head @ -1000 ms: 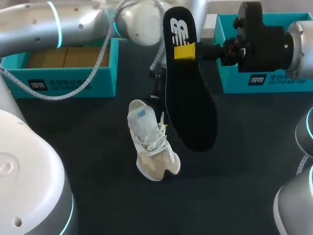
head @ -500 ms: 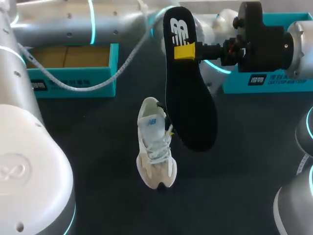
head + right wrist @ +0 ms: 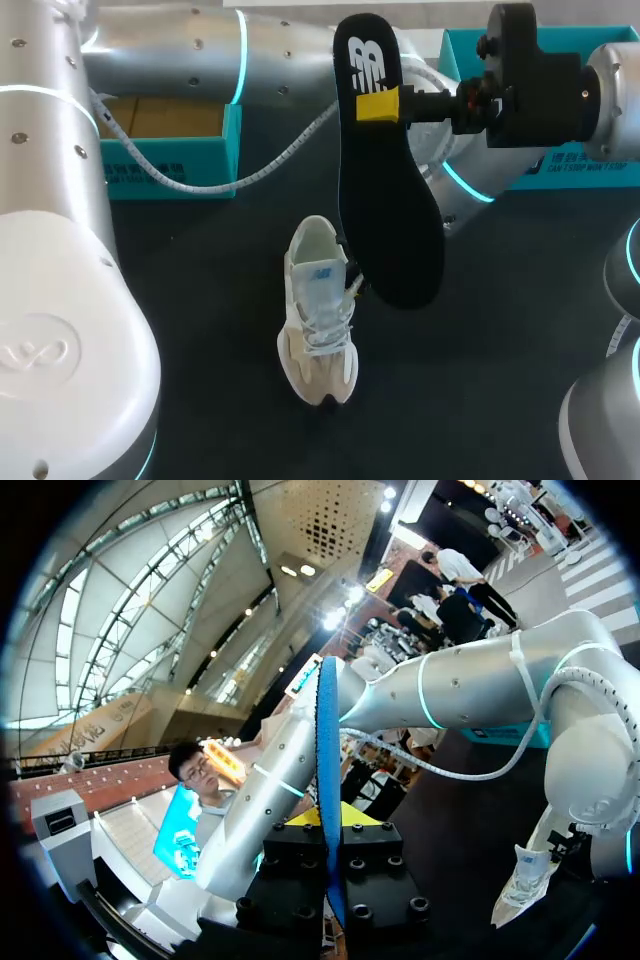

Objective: Take the shoe out of the shoebox, open the shoe tongue, remove and reinsert the insole, then place the shoe into the shoebox

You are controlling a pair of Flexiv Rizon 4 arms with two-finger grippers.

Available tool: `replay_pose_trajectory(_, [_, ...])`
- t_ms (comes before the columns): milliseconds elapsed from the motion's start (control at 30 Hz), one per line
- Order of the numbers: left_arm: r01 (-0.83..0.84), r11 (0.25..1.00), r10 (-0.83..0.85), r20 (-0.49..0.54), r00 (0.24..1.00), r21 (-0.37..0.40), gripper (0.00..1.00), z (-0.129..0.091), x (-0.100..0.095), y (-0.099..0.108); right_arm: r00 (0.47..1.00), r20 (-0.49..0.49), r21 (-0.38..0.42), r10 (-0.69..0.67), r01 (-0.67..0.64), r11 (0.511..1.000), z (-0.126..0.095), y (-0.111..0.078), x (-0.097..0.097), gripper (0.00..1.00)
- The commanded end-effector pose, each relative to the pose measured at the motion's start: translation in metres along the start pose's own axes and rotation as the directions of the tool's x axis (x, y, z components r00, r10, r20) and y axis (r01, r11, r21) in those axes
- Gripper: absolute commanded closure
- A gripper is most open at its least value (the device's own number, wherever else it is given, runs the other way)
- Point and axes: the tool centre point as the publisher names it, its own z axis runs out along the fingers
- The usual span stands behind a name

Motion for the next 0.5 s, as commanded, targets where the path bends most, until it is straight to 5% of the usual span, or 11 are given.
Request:
replay_pose_trajectory(33, [0.004,1.0,-0.004,-0.038,0.999,0.006,1.0,0.006,-0.009,0.001,1.0,0.002,-0.001,0.001,-0.001,1.0,0.004,0.0,0.0,1.0])
replay_pose_trajectory(200, [0.004,1.0,-0.003,-0.037,0.999,0.023,1.0,0.011,-0.011,0.003,1.0,0.002,-0.001,0.001,-0.001,1.0,0.004,0.0,0.0,1.0])
replay_pose_trajectory(233, [-0.001,1.0,0.001,-0.034,0.999,0.024,0.86,0.011,-0.011,0.004,1.0,0.002,-0.001,0.001,-0.001,1.0,0.004,0.0,0.0,1.0])
replay_pose_trajectory(267, [0.004,1.0,-0.003,-0.035,0.999,0.028,0.53,0.01,-0.01,0.004,1.0,0.002,-0.001,0.001,-0.001,1.0,0.004,0.0,0.0,1.0])
replay_pose_trajectory(300, [-0.005,0.999,0.006,-0.024,1.0,0.032,0.0,0.008,-0.008,0.004,1.0,0.002,-0.001,0.001,-0.001,1.0,0.004,0.0,0.0,1.0])
replay_pose_trajectory(500, [0.001,0.999,-0.002,0.041,0.999,0.035,0.0,-0.007,0.007,0.004,1.0,0.002,-0.001,0.001,-0.001,1.0,0.004,0.0,0.0,1.0])
